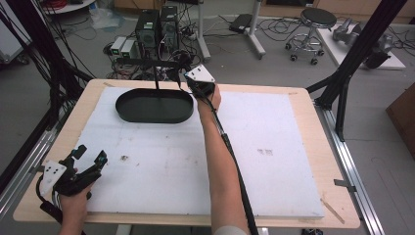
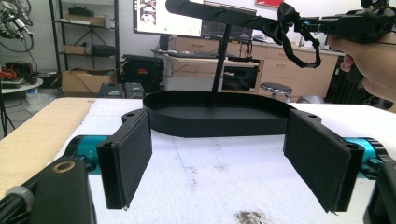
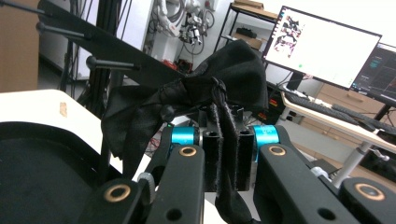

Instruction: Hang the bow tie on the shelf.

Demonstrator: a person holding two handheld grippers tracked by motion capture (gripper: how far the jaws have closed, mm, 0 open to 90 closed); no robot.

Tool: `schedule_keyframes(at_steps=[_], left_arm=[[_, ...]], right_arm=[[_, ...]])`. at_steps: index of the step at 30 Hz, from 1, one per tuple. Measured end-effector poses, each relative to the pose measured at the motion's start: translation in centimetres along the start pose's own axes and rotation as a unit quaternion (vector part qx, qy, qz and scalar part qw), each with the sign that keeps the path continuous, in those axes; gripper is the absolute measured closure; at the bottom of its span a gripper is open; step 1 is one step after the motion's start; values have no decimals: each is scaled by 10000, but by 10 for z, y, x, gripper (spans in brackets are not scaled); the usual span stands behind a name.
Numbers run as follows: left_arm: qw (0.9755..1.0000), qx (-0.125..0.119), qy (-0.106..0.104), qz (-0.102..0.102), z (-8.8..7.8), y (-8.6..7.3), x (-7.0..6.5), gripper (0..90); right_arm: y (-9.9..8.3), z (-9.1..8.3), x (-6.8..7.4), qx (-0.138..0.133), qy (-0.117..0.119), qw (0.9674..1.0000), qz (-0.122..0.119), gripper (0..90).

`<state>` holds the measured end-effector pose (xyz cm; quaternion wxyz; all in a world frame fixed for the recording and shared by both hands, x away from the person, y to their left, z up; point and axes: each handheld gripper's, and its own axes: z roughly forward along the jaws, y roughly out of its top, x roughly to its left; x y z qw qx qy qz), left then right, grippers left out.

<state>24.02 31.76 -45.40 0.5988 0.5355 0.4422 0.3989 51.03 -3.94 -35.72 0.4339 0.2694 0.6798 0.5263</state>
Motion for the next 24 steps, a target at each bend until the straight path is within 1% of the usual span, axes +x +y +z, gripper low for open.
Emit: schedule_keyframes(at_steps=[2,3,4,5,6,7,9,10,11,15,16,18,19,21,22,24], left_arm=[[10000,13,6,14,0,0,0,240],[10000,15,6,17,0,0,0,240],[10000,16,5,18,0,0,0,240],[10000,19,10,24,0,0,0,240],[10000,19,11,25,0,0,0,240],[10000,22,7,29,0,0,0,240],[10000,30,16,41,0,0,0,240],[10000,33,8,48,0,0,0,240],[10000,31,9,52,0,0,0,240],[10000,17,6,55,-1,1,-2,240],[10000,10,2,58,-1,1,-2,240],[10000,6,3,52,-1,1,-2,240],[10000,3,3,50,-1,1,-2,240],[10000,14,-4,64,-1,1,-2,240],[10000,13,-2,71,-1,1,-2,240],[10000,-6,-3,64,-1,1,-2,239]], right_arm=[[1,-1,1,2,-29,10000,-28,765],[2,-3,1,-26,-118,9999,55,667],[2,-3,1,-26,-118,9999,55,667],[2,-3,0,-47,-179,9998,73,603],[3,-5,-1,-53,-266,9995,141,548],[3,-6,-2,-54,-354,9992,178,512],[5,-10,-5,-38,-537,9984,179,433],[5,-10,-5,-38,-537,9984,179,433],[5,-11,-7,-19,-560,9983,171,411],[5,-13,-14,141,-550,9981,251,380],[5,-13,-14,157,-582,9979,220,373],[5,-14,-16,197,-534,9981,219,357],[6,-15,-16,198,-554,9981,188,342],[7,-17,-18,185,-533,9982,208,317],[10,-20,-19,156,-557,9981,190,282],[15,-25,-22,124,-533,9983,191,263]])
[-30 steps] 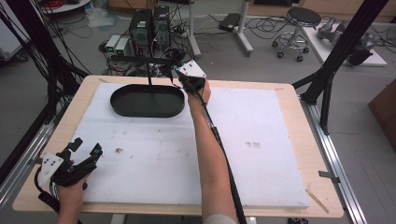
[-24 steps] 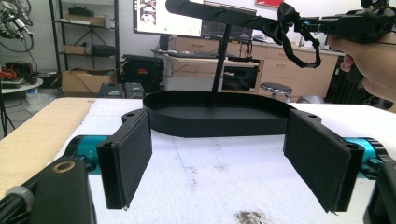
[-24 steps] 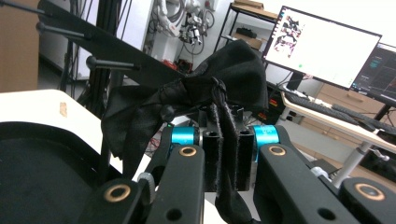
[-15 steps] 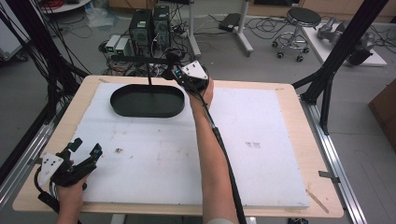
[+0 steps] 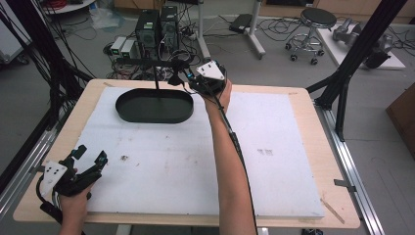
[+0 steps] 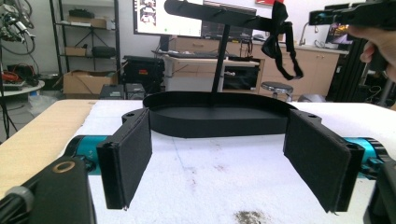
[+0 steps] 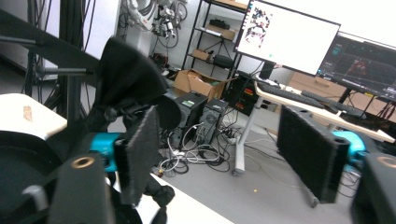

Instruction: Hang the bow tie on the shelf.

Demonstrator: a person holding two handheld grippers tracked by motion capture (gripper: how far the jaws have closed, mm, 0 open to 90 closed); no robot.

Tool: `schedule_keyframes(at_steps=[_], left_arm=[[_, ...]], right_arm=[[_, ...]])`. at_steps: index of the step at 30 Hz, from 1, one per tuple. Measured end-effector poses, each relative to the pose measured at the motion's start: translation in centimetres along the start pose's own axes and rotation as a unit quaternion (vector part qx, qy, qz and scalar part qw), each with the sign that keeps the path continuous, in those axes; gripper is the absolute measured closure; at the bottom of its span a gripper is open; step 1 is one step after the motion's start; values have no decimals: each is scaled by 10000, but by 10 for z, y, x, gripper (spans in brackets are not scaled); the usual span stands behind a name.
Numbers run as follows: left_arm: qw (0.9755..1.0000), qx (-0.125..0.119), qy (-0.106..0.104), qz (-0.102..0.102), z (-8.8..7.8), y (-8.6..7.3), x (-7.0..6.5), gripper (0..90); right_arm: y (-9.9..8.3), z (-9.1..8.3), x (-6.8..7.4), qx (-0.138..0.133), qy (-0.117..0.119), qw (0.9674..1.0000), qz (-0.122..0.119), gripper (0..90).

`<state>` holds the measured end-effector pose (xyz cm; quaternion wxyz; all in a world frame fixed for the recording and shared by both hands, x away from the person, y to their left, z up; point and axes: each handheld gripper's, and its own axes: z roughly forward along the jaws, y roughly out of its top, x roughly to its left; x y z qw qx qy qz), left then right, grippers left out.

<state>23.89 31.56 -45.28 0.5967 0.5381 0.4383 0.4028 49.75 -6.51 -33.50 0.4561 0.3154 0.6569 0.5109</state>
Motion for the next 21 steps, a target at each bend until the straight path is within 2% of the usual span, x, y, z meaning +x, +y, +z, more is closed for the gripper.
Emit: schedule_keyframes(at_steps=[5,10,12,13,14,15,16,17,18,19,20,21], left_arm=[[10000,49,-12,17,2,0,3,238],[10000,4,-20,5,1,1,1,235],[10000,-1,-37,-1,2,1,0,234],[10000,3,-54,13,2,1,0,234],[10000,8,-73,17,2,2,-1,234],[10000,13,-91,28,2,2,-2,233],[9999,6,-100,43,2,2,-3,233],[9999,-1,-115,44,2,3,-4,232],[9999,-15,-123,40,2,3,-5,232],[9999,-5,-124,63,1,4,-6,232],[9999,-14,-137,68,1,4,-6,232],[9999,-9,-136,89,1,5,-7,231]], right_arm=[[11,-13,-10,18,164,9996,228,203],[17,-42,-29,-97,200,9992,330,181],[19,-53,-37,14,230,9987,450,116],[21,-59,-41,100,278,9982,523,113],[23,-65,-44,126,307,9982,494,113],[29,-83,-48,-103,233,9988,422,114],[29,-83,-48,-103,233,9988,422,114],[33,-101,-52,-211,200,9984,483,113],[33,-101,-52,-211,200,9984,483,113],[35,-115,-55,-271,166,9986,413,114],[35,-115,-55,-271,166,9986,413,114],[36,-130,-58,-348,118,9986,391,114]])
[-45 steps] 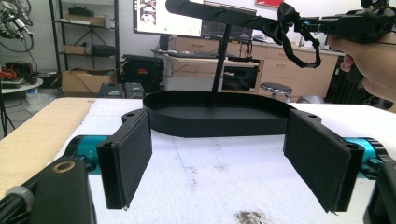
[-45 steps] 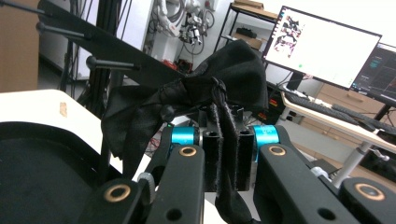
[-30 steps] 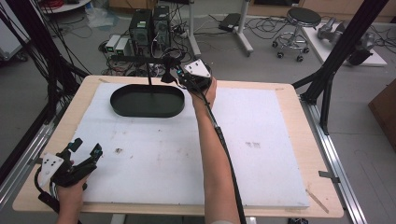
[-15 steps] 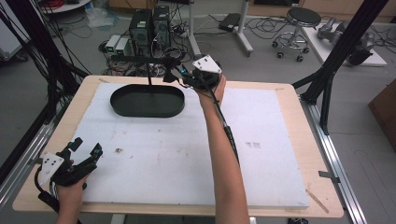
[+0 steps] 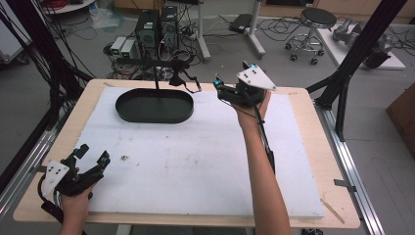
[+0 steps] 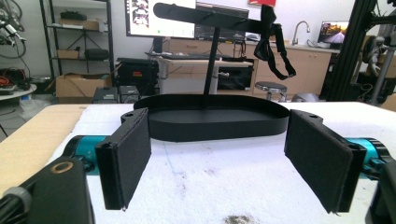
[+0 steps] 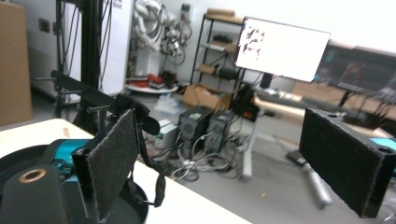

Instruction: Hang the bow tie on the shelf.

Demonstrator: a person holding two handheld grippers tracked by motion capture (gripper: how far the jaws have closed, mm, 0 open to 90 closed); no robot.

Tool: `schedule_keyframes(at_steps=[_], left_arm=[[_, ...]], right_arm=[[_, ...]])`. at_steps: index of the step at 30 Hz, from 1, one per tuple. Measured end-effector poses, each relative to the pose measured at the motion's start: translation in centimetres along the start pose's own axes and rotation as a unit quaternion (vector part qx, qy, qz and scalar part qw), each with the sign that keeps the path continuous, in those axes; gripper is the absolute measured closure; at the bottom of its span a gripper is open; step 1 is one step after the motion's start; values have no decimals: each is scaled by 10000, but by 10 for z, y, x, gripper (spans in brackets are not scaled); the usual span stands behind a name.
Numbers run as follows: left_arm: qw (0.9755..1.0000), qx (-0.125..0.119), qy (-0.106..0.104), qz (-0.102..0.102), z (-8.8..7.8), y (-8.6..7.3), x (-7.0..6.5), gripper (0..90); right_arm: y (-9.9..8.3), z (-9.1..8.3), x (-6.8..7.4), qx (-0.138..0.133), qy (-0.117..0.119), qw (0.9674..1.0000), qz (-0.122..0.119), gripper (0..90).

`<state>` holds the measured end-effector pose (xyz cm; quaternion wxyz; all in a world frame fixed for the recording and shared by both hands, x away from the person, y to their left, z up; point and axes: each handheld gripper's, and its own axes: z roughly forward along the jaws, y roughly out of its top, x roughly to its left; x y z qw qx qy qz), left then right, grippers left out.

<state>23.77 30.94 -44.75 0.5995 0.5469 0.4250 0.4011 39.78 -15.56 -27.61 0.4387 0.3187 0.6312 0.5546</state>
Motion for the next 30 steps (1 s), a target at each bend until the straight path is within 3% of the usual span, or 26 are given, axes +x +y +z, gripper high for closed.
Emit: schedule_keyframes(at_steps=[1,4,5,6,8,9,16,20,26,30], left_arm=[[10000,-14,-8,4,0,1,-1,231],[10000,-40,-21,20,0,2,-3,231],[10000,-36,-33,36,0,3,-3,231],[10000,-53,-37,39,0,3,-4,231],[9999,-65,-53,61,-1,4,-6,231],[9999,-72,-67,67,-2,5,-7,231],[9998,-105,-104,139,-2,8,-11,231],[9997,-137,-105,143,-3,10,-12,231],[9998,-121,-94,131,0,11,-13,231],[9997,-149,-97,150,3,13,-14,230]], right_arm=[[0,0,0,0,0,10000,0,114],[0,-22,-4,-59,3,10000,15,114],[-3,-36,-7,-48,-62,10000,-42,114],[-3,-36,-7,-48,-62,10000,-42,114],[-9,-57,-13,-68,-184,9998,-26,114],[-9,-57,-13,-68,-184,9998,-26,114],[-32,-106,-27,-94,-426,9990,105,114],[-43,-124,-32,-105,-518,9985,133,114],[-69,-161,-47,-246,-737,9950,622,114],[-89,-179,-49,-138,-796,9944,682,114]])
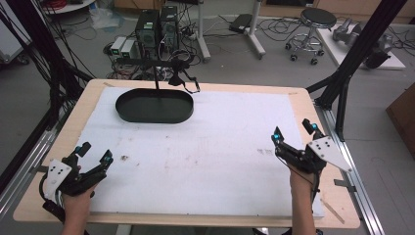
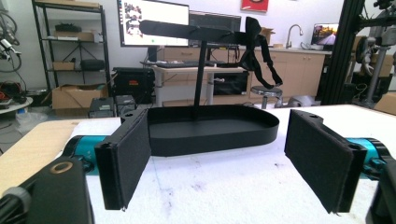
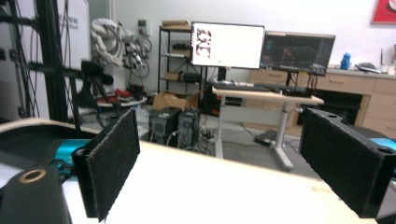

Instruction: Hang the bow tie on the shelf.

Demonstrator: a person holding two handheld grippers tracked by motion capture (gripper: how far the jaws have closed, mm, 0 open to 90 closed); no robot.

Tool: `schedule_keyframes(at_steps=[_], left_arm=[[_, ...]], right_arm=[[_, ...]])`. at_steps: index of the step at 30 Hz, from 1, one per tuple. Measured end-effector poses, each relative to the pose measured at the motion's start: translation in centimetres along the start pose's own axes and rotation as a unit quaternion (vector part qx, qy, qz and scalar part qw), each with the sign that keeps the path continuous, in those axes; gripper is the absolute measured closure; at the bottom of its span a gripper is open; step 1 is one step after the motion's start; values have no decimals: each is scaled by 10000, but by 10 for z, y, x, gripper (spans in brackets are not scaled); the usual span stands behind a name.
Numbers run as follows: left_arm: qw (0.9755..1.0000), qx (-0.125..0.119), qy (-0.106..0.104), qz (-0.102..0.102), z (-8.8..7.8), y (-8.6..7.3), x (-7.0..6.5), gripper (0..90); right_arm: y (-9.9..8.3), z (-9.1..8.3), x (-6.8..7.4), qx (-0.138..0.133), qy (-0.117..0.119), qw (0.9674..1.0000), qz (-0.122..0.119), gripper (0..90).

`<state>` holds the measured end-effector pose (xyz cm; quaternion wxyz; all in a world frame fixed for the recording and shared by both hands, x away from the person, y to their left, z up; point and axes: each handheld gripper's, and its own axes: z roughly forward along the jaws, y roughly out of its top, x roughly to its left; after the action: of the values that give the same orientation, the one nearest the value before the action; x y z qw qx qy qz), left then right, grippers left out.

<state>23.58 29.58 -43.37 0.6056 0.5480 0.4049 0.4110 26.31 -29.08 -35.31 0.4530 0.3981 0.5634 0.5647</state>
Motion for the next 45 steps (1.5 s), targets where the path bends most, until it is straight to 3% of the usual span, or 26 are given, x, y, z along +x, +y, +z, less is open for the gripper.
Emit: schedule_keyframes(at_steps=[7,12,22,45], left_arm=[[10000,17,-18,44,4,0,-3,229],[10000,41,-13,83,4,-1,-4,229],[9998,95,-82,129,4,1,-6,221],[9997,163,-92,127,0,2,-3,217]], right_arm=[[-31,-22,-6,95,-80,9999,92,114],[-45,-29,-13,178,-73,9997,135,114],[-48,-36,-13,178,-65,9998,113,114],[-54,-33,-8,231,-75,9997,14,113]])
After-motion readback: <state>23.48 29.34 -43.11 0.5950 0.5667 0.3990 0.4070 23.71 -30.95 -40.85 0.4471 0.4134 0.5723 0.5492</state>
